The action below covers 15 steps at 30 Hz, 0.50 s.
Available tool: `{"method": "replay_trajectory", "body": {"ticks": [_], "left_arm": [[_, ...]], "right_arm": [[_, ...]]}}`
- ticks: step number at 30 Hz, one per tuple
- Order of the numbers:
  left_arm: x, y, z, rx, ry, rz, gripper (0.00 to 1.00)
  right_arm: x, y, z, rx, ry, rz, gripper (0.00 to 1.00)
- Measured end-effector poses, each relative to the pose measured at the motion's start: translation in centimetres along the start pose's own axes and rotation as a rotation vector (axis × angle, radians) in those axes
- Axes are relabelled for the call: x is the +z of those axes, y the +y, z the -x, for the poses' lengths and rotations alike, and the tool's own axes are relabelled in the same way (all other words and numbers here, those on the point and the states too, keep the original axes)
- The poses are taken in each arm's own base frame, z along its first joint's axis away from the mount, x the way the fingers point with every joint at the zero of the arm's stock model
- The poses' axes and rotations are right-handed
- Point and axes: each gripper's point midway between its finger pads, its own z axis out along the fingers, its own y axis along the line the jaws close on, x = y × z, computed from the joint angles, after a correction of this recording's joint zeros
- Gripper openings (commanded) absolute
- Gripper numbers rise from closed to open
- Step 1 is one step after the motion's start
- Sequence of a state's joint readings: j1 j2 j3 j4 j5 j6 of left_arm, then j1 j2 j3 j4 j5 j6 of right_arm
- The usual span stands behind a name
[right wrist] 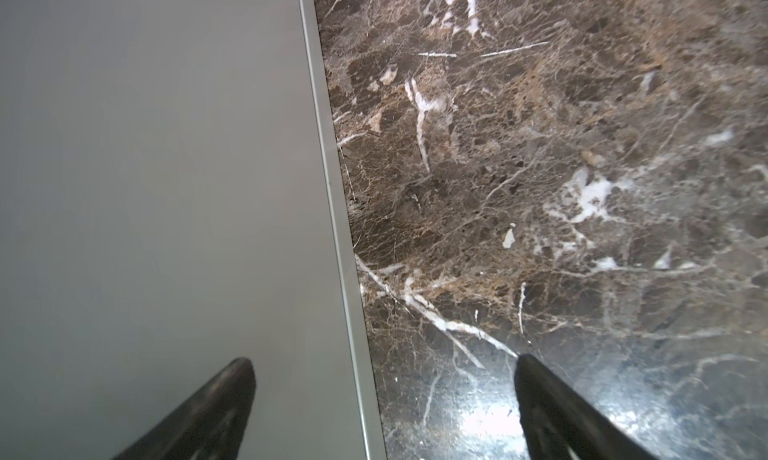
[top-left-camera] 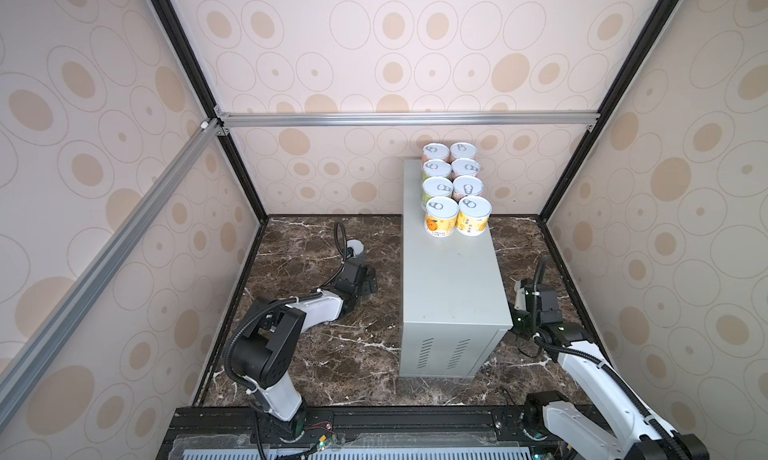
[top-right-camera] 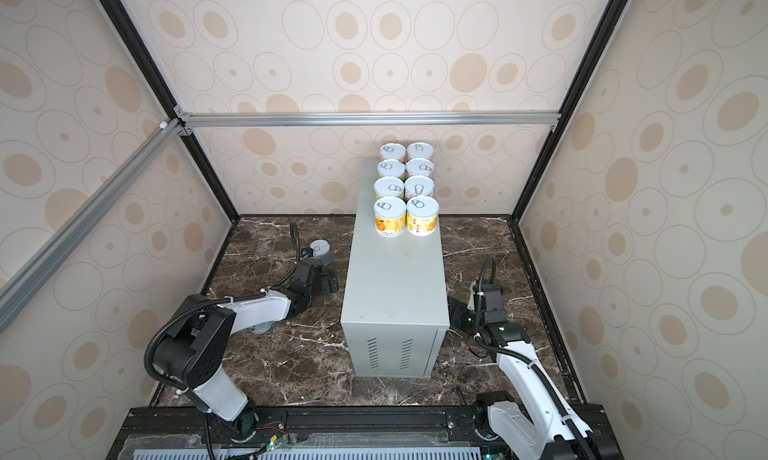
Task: Place and organize the canned foods onto the counter
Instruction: 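Lower the left gripper over the pale blue can and close on it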
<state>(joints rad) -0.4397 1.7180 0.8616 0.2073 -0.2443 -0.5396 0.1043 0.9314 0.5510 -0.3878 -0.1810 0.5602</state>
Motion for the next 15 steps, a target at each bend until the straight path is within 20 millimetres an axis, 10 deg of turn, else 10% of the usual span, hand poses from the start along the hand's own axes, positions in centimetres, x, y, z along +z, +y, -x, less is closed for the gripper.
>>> {"method": "replay_trajectory", "body": {"ticks": [15], "left_arm": [[6.7,-0.8,2.1,-0.026,0.025,0.029,0.97]], "right_arm": [[2.6,-0.6,-0.4,0.038,0.028,-0.008,1.0]]}}
